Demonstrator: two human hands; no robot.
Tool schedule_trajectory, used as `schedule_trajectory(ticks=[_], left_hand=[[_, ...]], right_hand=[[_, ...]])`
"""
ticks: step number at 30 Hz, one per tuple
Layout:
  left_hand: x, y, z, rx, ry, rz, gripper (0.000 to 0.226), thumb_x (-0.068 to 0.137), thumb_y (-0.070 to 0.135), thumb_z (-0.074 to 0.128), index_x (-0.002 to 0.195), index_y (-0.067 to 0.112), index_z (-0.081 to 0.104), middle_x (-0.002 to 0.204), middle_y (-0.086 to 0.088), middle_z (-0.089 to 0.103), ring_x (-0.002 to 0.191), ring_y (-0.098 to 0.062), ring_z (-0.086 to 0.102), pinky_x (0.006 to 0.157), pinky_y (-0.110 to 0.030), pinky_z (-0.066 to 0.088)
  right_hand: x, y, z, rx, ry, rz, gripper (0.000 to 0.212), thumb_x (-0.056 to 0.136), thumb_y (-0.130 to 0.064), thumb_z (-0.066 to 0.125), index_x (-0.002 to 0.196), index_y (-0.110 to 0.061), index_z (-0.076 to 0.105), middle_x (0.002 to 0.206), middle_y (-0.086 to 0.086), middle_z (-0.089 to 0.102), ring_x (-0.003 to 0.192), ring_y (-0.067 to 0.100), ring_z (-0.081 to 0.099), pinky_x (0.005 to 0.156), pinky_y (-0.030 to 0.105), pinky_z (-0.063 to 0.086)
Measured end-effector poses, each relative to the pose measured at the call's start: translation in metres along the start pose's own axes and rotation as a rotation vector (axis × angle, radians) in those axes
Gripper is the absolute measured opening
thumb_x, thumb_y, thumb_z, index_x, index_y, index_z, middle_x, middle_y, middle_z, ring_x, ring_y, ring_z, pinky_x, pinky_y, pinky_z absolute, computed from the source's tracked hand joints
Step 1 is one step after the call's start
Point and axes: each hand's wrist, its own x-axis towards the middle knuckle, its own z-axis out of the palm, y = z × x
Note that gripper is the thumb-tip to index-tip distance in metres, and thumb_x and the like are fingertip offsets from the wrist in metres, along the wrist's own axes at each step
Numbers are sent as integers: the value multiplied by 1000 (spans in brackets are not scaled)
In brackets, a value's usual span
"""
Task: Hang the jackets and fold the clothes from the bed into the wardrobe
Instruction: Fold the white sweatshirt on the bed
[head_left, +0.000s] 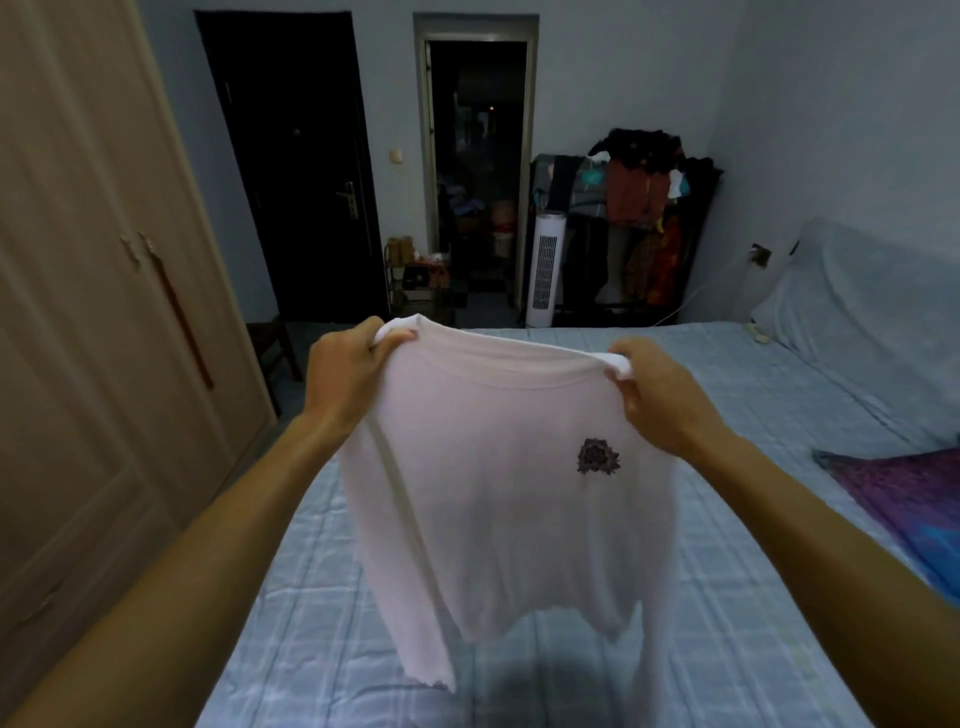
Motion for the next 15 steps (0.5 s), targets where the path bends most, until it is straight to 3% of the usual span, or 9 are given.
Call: schedule_trajectory(ticks=[3, 6, 11, 15], left_hand=[[-4, 3, -7, -14, 14, 47, 38, 94, 45, 51, 79, 10, 58, 59, -7, 56, 54, -23, 54, 54, -29, 29], [-5, 9, -15, -40, 37, 97, 27, 96, 38, 52, 91, 13, 62, 71, -10, 65, 64, -26, 60, 59, -28, 34], [4, 24, -25, -30, 162, 179, 39, 93, 40, 49, 76, 6, 61, 60, -13, 60, 52, -23, 53, 55, -21, 19], [14, 31, -20, -147, 101, 172, 43, 94, 42, 47, 71, 6, 56, 58, -7, 53, 54, -16, 47, 56, -22, 23]], right_hand=[[0, 5, -26, -7, 246, 11, 18, 91, -9, 55, 104, -12, 65, 95, 12, 68, 81, 29, 60, 65, 28, 33], [-8, 7, -46, -11, 467, 1, 14, 93, -16, 57, 99, -14, 69, 87, 7, 71, 76, 25, 62, 61, 27, 37], [-11, 10, -62, -182, 735, -87, 16, 93, -23, 57, 92, -13, 70, 84, 8, 67, 70, 20, 57, 56, 20, 21], [-5, 26, -69, -158, 771, -170, 21, 96, -21, 54, 87, -6, 66, 76, 12, 59, 64, 16, 47, 55, 20, 22]])
